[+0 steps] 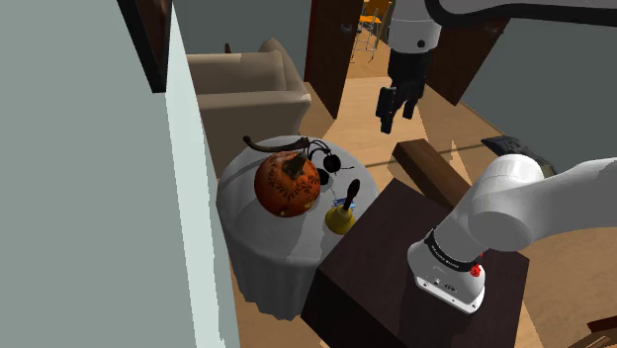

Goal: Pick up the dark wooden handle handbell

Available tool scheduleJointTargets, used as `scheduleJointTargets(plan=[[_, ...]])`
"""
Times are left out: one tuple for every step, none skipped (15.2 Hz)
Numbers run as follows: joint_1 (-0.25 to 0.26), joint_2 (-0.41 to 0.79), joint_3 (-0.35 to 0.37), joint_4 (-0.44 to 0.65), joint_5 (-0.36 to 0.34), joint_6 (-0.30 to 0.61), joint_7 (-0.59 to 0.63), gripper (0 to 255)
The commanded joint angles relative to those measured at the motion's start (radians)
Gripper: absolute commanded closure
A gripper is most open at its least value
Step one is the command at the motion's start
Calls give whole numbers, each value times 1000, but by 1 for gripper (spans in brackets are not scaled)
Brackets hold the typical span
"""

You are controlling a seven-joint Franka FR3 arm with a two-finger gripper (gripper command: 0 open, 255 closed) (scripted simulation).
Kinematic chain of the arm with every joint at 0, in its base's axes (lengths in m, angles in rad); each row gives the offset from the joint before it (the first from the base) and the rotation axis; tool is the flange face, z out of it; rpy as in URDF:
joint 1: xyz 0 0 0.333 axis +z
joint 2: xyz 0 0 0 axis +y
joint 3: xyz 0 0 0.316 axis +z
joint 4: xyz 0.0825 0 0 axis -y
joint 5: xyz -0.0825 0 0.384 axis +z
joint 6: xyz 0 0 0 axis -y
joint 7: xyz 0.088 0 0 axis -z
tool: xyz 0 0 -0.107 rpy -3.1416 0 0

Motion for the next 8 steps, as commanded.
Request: scheduleJointTargets(plan=[[0, 0, 0, 0, 0, 0, 0, 0], [-4, -7, 5, -38, 2, 39, 14, 0], [-7, -12, 9, -75, 3, 79, 28, 0], [-11, -15, 14, -111, 5, 119, 42, 0], [-14, -17, 19, -146, 7, 161, 56, 0], [-18, -16, 24, -180, 8, 203, 70, 0], [-22, -13, 29, -213, 10, 246, 83, 0], [-25, -8, 35, -244, 12, 290, 97, 0]])
